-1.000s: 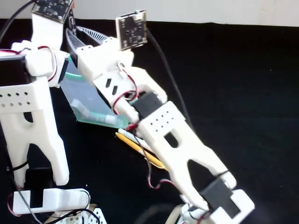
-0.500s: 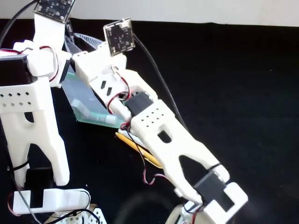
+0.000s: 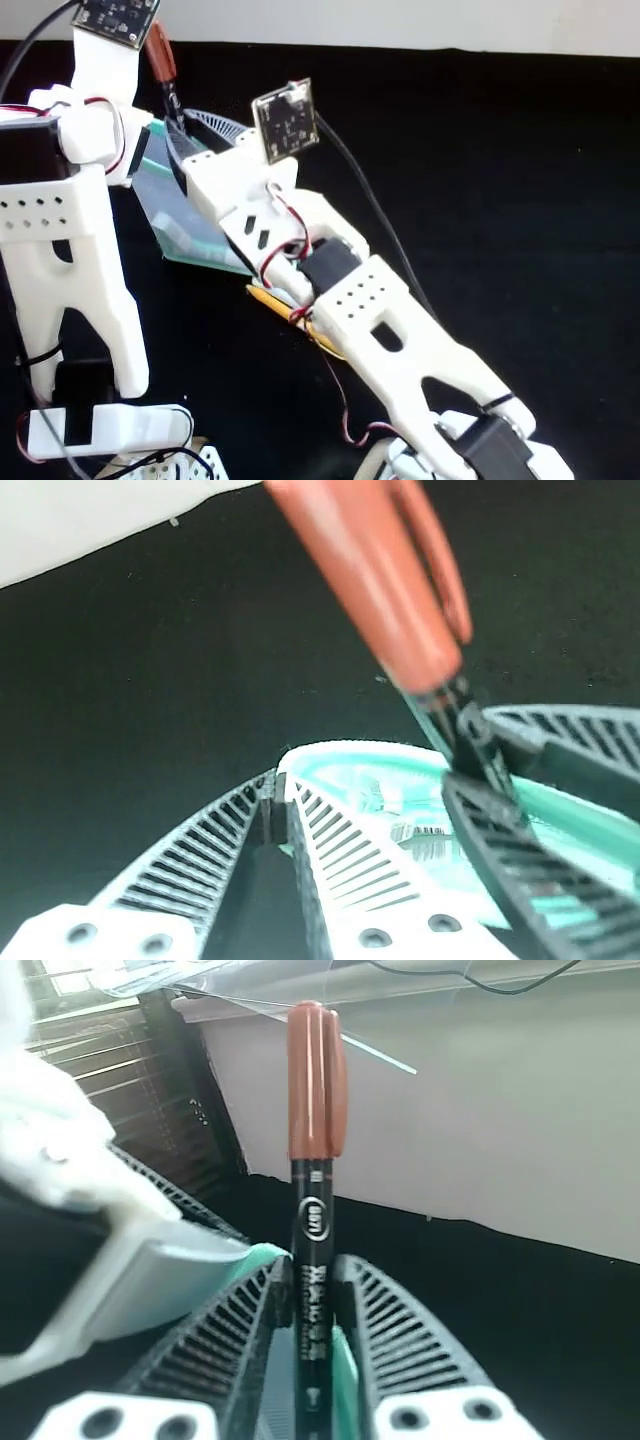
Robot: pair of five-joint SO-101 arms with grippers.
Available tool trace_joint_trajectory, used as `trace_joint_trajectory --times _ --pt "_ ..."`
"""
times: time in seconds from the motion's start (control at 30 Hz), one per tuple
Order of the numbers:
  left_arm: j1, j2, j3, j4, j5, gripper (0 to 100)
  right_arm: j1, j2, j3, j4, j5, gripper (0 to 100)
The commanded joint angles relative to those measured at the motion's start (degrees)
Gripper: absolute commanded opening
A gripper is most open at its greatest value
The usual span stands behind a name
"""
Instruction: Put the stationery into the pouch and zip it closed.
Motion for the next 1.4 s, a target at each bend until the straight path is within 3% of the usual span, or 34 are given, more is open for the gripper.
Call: trace_joint_trajectory --times 0.0,0.37,0.47,0.67,0.83,0.9,1.0,1.17,1.37 --pt "-0.8 1.1 0.6 0.4 0.7 1 -1.2 -0.8 1.1 0.1 0.5 23.7" --pt "-0.8 1.1 0.7 0.4 0.7 1 -0.7 -1.0 -1.2 3.6 0.6 23.7" --pt "-0.9 1.1 0.7 0.4 0.7 1 2.4 -1.0 -4.1 3.6 0.4 23.5" --pt "-0.9 1.2 0.7 0.4 0.7 1 17.5 -1.0 -14.7 11.9 -0.3 23.5" --pt "-0.9 1.2 0.7 0.3 0.7 1 30.5 -1.0 -18.2 22.2 -7.1 23.5" --pt "-0.9 1.2 0.7 0.3 0.7 1 33.9 -1.0 -18.2 27.4 -4.8 23.5" --pt "-0.8 1.2 0.7 0.2 0.7 1 34.2 -1.0 -16.3 38.0 5.5 23.5" --pt "-0.8 1.2 0.7 0.2 0.5 1 26.9 -1.1 -14.2 58.6 17.3 23.5" --pt "-0.8 1.2 0.7 0.2 0.5 1 23.1 -0.9 -12.7 72.1 25.5 23.5"
